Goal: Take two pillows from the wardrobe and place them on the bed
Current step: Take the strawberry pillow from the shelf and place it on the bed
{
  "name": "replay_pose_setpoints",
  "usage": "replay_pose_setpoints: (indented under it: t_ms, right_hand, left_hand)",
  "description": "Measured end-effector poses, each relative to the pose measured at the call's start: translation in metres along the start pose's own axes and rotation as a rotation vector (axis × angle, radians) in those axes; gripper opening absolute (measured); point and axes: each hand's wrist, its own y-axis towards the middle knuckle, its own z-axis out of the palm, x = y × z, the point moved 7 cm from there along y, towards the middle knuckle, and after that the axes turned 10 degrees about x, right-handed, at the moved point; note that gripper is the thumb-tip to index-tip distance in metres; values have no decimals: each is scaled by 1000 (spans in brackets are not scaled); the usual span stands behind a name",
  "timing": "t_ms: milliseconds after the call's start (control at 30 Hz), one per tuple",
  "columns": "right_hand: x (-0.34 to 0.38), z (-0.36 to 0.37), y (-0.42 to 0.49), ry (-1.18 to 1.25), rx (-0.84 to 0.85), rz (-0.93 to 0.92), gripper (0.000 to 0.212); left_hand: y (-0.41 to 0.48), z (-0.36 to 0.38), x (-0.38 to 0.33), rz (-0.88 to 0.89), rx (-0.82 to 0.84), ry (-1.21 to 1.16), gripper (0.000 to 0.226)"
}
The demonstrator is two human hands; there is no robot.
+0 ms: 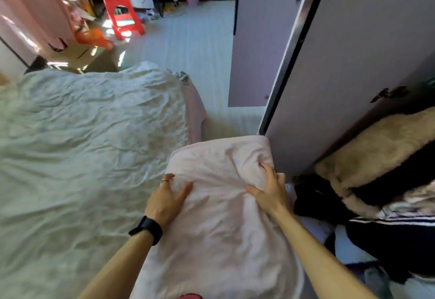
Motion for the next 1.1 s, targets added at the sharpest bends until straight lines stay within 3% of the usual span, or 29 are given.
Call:
replay_pose_setpoints:
  t_ms: [233,433,1100]
  right_hand:
    - [61,50,70,-50,156,-103,73]
    - [125,66,173,-129,201,-135,74]
    - [342,31,500,-69,166,-215,83]
  left_hand:
    - [28,-44,40,-129,-110,-150,76]
    - [118,-86,35,-164,-143,-244,79]
    - [412,-267,-112,-120,-231,-315,65]
